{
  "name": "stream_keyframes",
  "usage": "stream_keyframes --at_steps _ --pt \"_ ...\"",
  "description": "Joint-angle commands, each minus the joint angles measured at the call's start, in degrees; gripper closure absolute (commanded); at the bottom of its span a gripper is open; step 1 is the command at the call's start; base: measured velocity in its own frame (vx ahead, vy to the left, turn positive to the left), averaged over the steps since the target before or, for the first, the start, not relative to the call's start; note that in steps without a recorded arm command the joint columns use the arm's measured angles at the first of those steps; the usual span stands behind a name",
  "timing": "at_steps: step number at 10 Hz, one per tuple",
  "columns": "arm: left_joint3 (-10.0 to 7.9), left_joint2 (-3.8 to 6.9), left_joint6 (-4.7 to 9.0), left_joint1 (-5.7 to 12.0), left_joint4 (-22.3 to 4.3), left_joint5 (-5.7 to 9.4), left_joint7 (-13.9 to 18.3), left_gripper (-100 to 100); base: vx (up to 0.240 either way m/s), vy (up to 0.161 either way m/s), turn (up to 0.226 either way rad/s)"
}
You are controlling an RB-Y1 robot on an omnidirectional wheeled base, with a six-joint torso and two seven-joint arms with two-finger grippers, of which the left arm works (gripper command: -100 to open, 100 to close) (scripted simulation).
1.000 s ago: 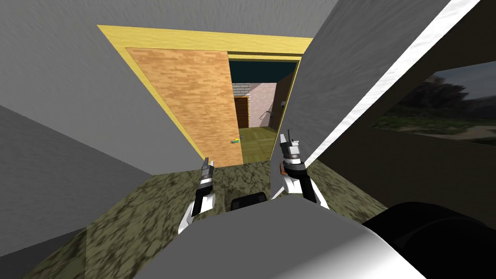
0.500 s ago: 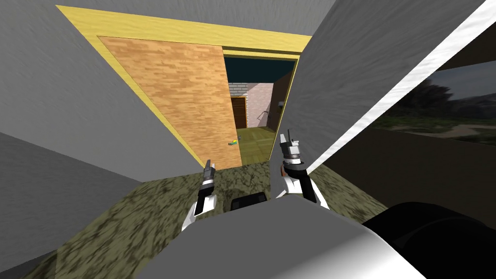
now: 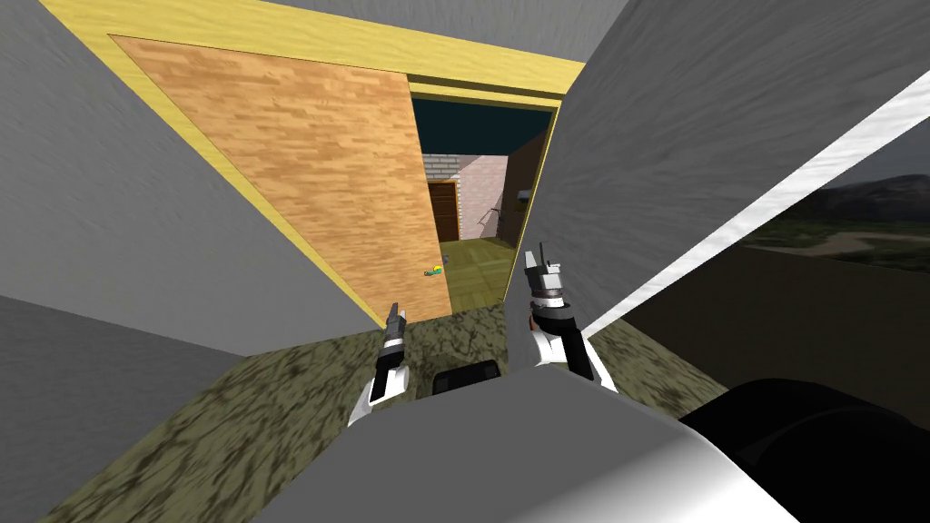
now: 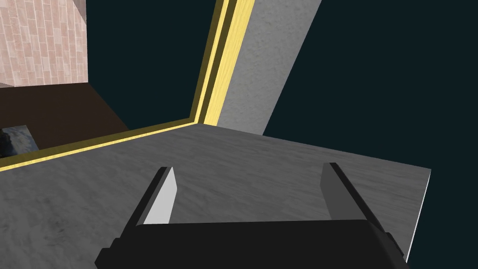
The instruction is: Pull the door open
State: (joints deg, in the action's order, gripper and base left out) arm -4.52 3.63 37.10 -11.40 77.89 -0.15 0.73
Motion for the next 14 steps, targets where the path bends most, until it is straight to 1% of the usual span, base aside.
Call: stream_keyframes --at_steps 1,6,7,12,14 --pt "-0.13 -0.33 0.38 0.52 -2.0 0.11 -0.3 -100 0.104 0.003 -0.081" --pt "-0.64 -1.34 1.55 2.36 -8.4 0.46 -1.3 -100 0.096 0.01 -0.073" --pt "-0.83 -1.81 1.99 3.04 -10.8 0.6 -1.6 -100 0.141 -0.014 -0.122" --pt "-1.26 -3.04 2.98 4.59 -16.1 0.89 -2.4 -100 0.113 0.016 -0.064" --pt "-1.54 -4.05 3.64 5.62 -19.7 1.09 -2.9 -100 0.142 0.029 -0.088"
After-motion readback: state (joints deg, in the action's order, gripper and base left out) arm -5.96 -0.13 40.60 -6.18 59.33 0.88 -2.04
